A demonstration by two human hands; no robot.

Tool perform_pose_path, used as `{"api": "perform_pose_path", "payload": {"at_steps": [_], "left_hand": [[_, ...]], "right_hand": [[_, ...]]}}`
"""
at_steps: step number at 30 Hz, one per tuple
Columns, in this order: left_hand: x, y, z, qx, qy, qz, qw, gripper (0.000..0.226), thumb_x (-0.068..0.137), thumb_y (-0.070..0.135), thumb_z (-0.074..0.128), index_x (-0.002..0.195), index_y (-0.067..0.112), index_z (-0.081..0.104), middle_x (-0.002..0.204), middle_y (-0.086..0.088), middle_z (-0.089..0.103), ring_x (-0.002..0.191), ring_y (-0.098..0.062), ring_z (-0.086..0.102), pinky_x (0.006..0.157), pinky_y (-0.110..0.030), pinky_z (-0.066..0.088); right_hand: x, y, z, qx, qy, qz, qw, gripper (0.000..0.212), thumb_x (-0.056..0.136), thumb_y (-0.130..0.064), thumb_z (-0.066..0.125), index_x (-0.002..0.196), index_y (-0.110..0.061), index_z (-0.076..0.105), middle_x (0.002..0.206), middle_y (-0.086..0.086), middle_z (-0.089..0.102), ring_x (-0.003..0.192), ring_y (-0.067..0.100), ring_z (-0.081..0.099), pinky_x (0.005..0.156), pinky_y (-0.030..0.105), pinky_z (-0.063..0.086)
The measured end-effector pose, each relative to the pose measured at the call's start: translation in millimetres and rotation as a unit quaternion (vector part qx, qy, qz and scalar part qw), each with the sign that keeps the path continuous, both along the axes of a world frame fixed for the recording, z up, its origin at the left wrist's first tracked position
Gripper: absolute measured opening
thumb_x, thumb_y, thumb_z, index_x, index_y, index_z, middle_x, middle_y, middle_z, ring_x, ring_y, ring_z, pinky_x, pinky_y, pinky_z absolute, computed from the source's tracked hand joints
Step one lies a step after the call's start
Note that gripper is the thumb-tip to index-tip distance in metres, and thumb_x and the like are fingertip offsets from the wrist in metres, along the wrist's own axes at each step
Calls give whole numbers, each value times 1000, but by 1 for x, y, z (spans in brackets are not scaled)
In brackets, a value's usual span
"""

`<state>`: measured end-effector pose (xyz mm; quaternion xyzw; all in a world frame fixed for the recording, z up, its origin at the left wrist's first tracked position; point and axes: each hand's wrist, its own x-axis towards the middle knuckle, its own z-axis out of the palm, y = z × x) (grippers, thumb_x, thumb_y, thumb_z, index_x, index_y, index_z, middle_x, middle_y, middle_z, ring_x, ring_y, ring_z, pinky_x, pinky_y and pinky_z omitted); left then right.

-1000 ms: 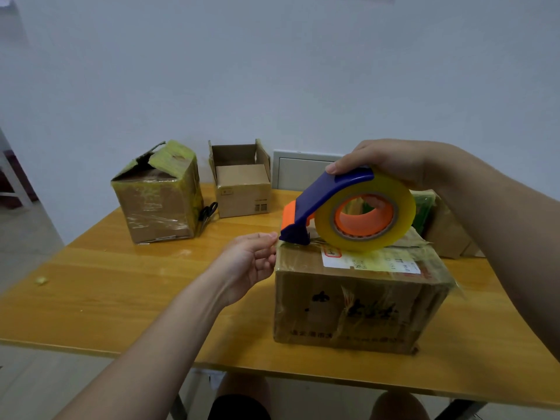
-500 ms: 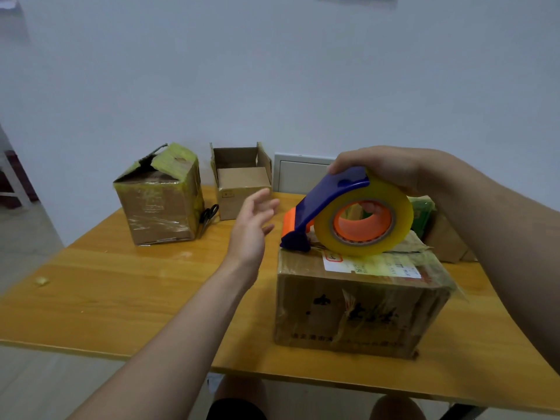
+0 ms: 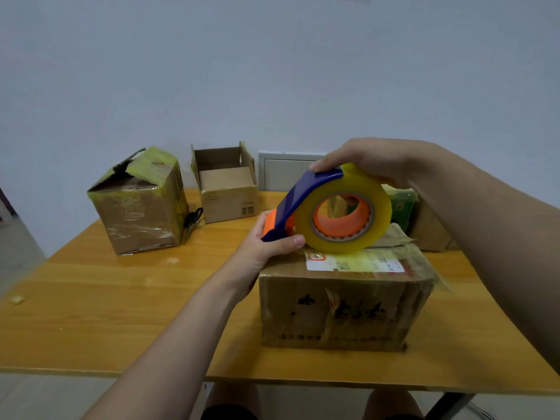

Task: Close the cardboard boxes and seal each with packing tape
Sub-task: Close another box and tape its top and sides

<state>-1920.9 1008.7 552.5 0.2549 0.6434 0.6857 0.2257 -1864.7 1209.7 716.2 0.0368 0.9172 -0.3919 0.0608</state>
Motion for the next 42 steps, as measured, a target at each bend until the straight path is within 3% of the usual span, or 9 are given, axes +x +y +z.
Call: {"api": "perform_pose_path", "payload": {"at_steps": [3,7,15,19,23,30,34,38,42], "left_hand": [[-4,-4,3,-53,4,-13,999,102,63,33,91,148,42,37,137,1,59,124,-20,61,106,-43,51],[-6,-5,6,-58,4,-22,998,93,62,28,91,138,46,41,135,0,60,122,-20,61,99,-37,54],[-4,-5,10,-60,15,-32,998,85,64,27,87,131,51,42,131,2,64,118,-17,65,94,-31,54],[-1,-6,14,-75,23,-41,996,82,66,27,86,133,46,42,131,3,64,114,-11,66,85,-22,55],[2,-7,17,-89,25,-44,995,76,72,23,90,132,35,45,129,-1,63,102,-8,70,74,-19,57],[-2,-9,14,-113,6,-43,993,75,76,29,90,134,30,42,132,-11,55,109,-28,65,68,-24,56],[-3,-9,23,-187,63,-38,980,70,72,42,84,129,35,45,134,-3,52,116,-24,60,78,-26,55],[-3,-4,52,-348,249,-4,904,72,71,59,87,129,40,50,145,11,39,130,-16,45,96,-31,49],[8,17,61,-386,330,-79,858,134,44,88,80,157,46,19,165,11,31,150,-22,33,121,-56,33]], "right_hand": [[8,2,2,-8,2,-5,1000,50,78,-62,70,109,-23,73,97,1,80,90,24,77,83,40,61],[14,4,-16,-118,14,-26,993,35,89,-53,68,106,-23,73,98,7,79,87,26,75,85,43,60],[22,23,-35,-225,54,-7,973,48,84,-53,71,119,-20,70,110,12,76,94,29,72,90,49,57],[22,21,-31,-211,85,-3,974,30,93,-44,62,109,-19,70,98,9,76,83,25,72,77,40,57],[21,31,-18,-181,71,-1,981,34,90,-47,65,108,-18,69,101,11,75,86,26,72,77,39,58],[42,79,-8,-166,15,-6,986,51,81,-49,69,116,-11,68,104,13,74,86,27,71,74,38,59],[47,81,-17,-134,43,-15,990,53,81,-49,63,117,-10,69,104,13,77,86,25,74,70,34,58],[42,69,-18,-81,73,-18,994,40,92,-45,61,109,-11,73,100,9,78,88,24,75,72,33,57],[41,69,-12,-56,43,-12,997,51,85,-56,63,114,-16,72,106,7,78,98,28,75,84,41,59]]}}
